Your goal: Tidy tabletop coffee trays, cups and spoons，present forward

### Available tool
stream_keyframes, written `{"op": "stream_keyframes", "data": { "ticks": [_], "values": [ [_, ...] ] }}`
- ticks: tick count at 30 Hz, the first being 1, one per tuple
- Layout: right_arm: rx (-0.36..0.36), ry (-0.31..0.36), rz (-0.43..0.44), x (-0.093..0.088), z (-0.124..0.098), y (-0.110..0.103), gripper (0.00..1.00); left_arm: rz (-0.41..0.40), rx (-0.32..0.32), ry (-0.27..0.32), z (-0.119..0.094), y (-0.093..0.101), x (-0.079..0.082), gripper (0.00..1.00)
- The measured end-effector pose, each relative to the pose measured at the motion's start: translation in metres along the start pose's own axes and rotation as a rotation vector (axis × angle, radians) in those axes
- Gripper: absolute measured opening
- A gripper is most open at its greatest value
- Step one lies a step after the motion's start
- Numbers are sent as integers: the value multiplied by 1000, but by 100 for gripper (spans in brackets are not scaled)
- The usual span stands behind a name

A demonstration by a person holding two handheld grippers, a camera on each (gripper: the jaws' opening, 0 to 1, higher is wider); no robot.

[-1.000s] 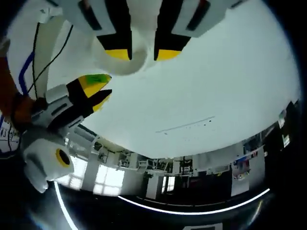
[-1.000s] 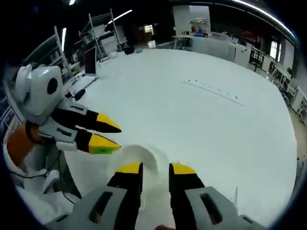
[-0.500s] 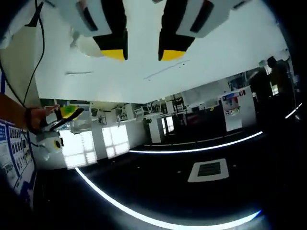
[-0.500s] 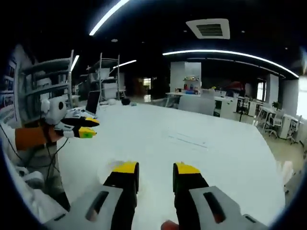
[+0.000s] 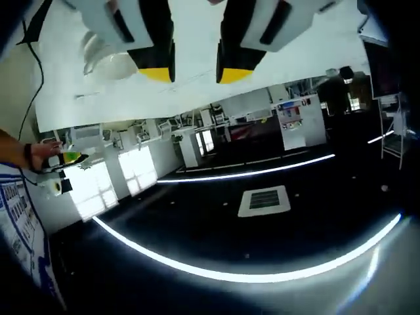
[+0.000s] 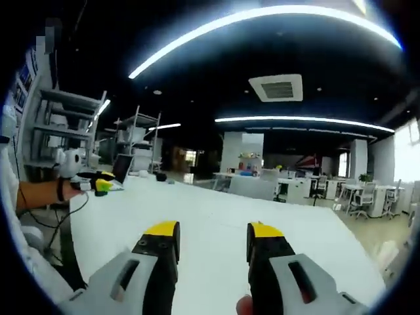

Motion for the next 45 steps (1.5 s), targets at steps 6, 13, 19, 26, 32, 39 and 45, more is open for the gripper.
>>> {"op": "stream_keyframes", "data": {
  "ticks": [6,13,19,26,32,39,45],
  "values": [
    [-80,-15,40,-13,-38,-3,40,-24,76,4,-32,-21,-18,27],
    [-202,110,19,-17,-79,10,43,5,139,43,-63,-39,-31,27],
    [-221,95,8,-39,-93,12,43,-65,176,82,-78,-52,-37,28],
    [-239,12,-7,-54,-90,12,43,-99,216,101,-80,-60,-36,27],
    [-231,-3,-11,-54,-88,15,43,-78,213,105,-78,-57,-35,27],
    [-233,-27,1,-51,-88,20,42,-87,183,103,-77,-58,-28,27],
    [-172,-165,-44,-56,-85,18,39,-81,164,91,-77,-57,-35,27]
  ]
}}
Point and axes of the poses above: the point that each gripper's makers call its tool centre point, and the gripper's own axes: z roughly forward along the fingers, y roughly to its right, x roughly out of its top, the point moved 9 cm from there along -z, roughly backward along the fingers, and after that the axes turned 14 degrees about -z, right-handed, at the moved point
